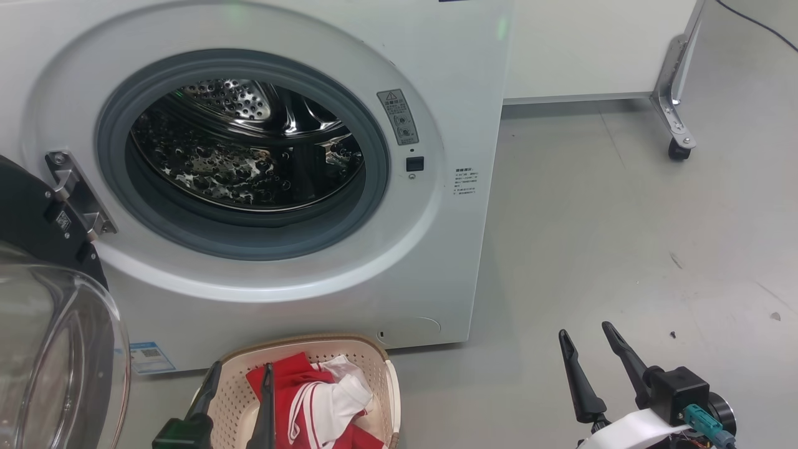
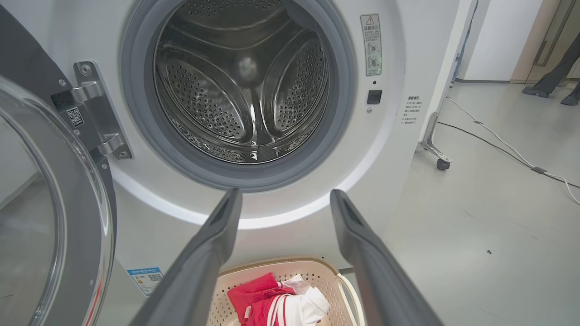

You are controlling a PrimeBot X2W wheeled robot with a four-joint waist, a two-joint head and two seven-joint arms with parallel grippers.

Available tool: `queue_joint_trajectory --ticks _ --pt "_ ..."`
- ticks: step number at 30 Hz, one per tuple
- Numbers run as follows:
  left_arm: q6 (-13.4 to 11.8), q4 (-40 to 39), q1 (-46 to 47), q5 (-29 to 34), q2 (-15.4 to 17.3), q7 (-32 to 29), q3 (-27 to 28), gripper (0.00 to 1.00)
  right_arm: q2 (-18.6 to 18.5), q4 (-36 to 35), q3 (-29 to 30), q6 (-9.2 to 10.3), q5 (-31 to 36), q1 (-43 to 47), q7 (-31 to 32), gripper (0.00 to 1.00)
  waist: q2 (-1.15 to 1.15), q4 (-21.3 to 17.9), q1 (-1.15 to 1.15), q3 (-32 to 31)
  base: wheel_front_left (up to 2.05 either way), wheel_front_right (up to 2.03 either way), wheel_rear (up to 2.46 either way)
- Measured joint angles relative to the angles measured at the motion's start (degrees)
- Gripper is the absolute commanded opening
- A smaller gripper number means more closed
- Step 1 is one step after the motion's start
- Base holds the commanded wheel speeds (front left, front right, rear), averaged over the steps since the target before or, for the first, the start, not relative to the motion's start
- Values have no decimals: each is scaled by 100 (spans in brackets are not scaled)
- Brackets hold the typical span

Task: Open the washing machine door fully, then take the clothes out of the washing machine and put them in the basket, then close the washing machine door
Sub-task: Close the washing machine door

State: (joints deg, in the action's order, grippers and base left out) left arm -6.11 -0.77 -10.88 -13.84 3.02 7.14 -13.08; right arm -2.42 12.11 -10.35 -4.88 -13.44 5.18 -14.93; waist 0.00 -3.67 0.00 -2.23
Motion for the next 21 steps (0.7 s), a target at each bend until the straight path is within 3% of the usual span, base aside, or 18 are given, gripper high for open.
queue_joint_trajectory --ticks 21 --pt "-13 -205 -34 133 35 -129 -35 100 0 -25 0 0 0 -1 0 100 0 -5 0 24 -102 102 0"
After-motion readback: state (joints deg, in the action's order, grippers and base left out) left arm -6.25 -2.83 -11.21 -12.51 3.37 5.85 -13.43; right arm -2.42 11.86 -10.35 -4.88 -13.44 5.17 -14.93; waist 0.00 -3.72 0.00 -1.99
